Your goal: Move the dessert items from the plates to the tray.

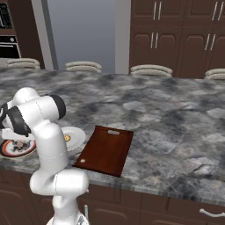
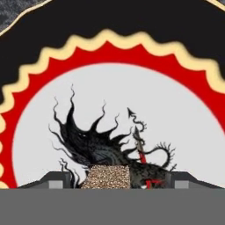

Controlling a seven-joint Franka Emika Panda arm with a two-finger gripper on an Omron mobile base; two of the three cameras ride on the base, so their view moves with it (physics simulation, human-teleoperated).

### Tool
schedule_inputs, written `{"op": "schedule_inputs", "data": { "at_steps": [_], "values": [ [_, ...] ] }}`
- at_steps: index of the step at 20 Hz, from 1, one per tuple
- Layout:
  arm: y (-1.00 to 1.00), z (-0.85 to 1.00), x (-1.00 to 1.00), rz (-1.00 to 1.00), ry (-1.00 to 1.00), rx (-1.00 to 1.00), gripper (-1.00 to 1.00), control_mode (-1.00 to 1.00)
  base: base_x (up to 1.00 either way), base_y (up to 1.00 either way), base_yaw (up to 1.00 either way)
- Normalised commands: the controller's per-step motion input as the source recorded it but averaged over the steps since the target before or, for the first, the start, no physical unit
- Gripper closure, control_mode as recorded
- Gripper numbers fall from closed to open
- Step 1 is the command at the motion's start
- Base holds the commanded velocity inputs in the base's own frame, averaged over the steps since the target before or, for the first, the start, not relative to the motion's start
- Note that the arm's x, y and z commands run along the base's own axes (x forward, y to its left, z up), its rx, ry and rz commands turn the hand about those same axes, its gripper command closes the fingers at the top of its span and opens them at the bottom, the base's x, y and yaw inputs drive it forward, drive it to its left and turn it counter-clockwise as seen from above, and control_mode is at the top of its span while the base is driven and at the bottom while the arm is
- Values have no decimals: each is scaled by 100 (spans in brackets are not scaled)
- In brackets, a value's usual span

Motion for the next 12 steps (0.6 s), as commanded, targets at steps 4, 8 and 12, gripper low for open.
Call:
{"op": "schedule_inputs", "data": {
  "at_steps": [4,8,12],
  "values": [
    [0,0,0,0,0,0,100,-100,0,0,0],
    [1,-7,0,0,-1,0,100,-100,0,0,0],
    [0,-10,0,0,0,0,100,-100,0,0,0]
  ]
}}
